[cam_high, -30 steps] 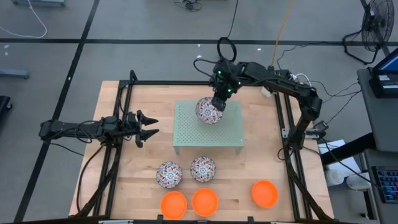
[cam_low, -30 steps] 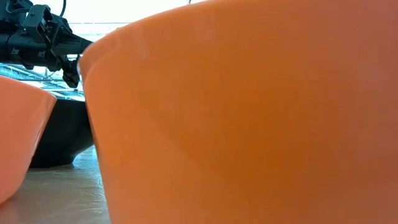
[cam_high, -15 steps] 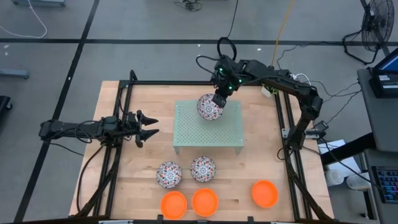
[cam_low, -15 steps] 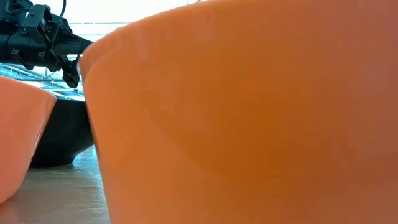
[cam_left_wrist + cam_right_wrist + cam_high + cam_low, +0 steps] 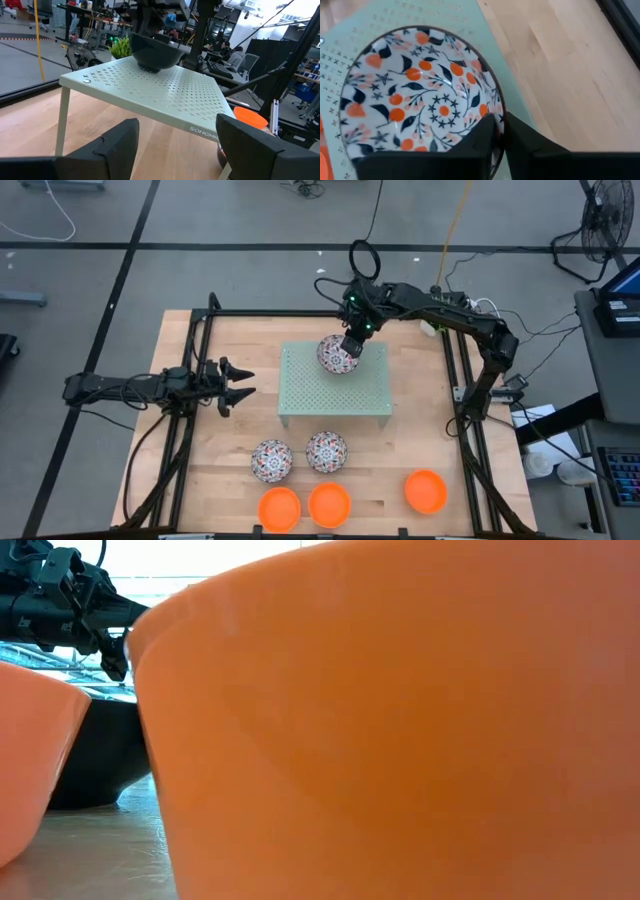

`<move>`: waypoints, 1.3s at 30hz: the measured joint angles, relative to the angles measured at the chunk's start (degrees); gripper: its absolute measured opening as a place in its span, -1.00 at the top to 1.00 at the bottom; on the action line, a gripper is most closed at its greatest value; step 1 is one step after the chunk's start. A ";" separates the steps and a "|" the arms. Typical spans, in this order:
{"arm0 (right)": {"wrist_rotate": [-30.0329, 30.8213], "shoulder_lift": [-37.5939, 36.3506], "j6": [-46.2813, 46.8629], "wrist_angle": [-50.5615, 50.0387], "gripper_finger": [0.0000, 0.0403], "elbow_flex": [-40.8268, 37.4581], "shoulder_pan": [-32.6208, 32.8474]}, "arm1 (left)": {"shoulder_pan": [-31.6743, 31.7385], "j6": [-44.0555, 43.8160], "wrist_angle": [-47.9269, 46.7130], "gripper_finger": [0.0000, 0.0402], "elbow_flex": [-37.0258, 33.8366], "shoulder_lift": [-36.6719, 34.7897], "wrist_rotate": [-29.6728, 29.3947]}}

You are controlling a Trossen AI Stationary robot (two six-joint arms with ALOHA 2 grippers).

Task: Pick & Place Mini bowls
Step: Put the right white patterned bowl on the shelf, then stack the left white patterned bowl on top of the white patterned bowl on the shelf

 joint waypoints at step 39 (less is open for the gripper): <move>-0.11 -71.23 3.17 45.73 0.10 -60.68 8.71 | 0.00 0.00 0.01 -0.34 0.00 0.00 0.00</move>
